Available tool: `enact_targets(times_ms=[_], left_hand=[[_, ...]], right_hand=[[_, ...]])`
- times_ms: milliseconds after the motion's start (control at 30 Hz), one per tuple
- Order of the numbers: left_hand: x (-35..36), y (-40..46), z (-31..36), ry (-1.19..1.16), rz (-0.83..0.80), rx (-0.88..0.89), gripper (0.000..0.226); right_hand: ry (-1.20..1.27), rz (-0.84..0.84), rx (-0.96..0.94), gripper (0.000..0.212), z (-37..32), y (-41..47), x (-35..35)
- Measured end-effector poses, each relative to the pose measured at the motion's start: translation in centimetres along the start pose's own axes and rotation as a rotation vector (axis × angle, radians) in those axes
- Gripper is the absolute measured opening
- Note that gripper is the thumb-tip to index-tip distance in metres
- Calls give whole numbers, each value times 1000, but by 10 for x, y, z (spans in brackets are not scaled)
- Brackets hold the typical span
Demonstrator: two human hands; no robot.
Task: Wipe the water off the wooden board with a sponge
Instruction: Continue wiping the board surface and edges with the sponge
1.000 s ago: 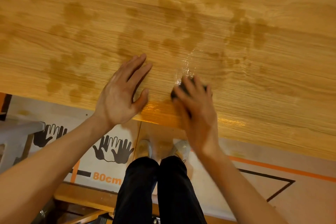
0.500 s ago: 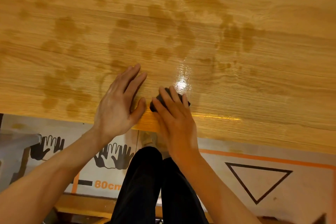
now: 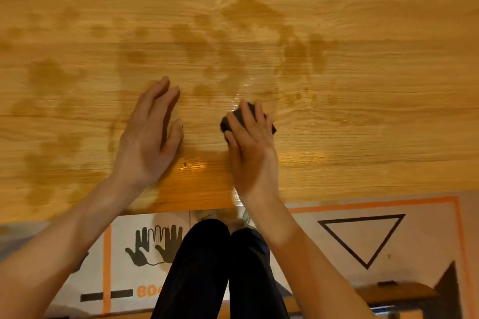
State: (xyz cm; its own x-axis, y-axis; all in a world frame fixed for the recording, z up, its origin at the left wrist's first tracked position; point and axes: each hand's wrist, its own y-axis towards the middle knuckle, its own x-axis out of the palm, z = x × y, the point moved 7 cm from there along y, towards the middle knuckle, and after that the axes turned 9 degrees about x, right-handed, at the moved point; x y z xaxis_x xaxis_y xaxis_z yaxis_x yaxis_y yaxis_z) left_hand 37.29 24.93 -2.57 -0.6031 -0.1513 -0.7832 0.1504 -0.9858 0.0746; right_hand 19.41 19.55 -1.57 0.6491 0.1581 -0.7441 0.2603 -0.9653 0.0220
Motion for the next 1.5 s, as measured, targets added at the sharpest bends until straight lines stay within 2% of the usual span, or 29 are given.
enact_targets(times_ms=[100,167,300,367,400,600,700,767,867,933,967,1033,1267,1433,1500], left_hand=[[4,17,-2,88,9,-25,52],[5,17,1,114,25,-20,53],[5,16,3,154,26,4,53],[3,20,3,159,24,7,53],[2,20,3,160,20,4,53],[5,18,3,182,15,-1,52],[5,19,3,175,17,4,51],[5,18,1,169,6,5,52],[6,18,1,168,13,7,52],[5,19,1,176,28,10,51],[5,19,1,179,35,13,50],[5,19,1,185,44,14,50],[7,18,1,231,74,45,49],[7,17,1,227,73,26,51],[6,19,0,222,79,31,51]], right_hand=[[-8,-110,-133,30,6,8,-8],[-23,-120,-92,30,40,8,-43],[33,164,265,30,113,16,-124],[47,282,398,30,117,21,-127],[23,300,398,28,107,24,-117],[-67,131,13,24,-1,33,-3],[-81,5,-147,26,-4,39,-7],[-55,-48,-75,24,29,42,-39],[-37,149,212,23,96,44,-107],[-17,276,409,29,117,43,-120],[-15,308,445,30,113,44,-115],[-34,291,390,30,83,48,-87],[-117,126,13,26,-45,40,38],[-117,-124,-91,37,-35,-8,35],[-89,-163,-107,34,-32,2,30]])
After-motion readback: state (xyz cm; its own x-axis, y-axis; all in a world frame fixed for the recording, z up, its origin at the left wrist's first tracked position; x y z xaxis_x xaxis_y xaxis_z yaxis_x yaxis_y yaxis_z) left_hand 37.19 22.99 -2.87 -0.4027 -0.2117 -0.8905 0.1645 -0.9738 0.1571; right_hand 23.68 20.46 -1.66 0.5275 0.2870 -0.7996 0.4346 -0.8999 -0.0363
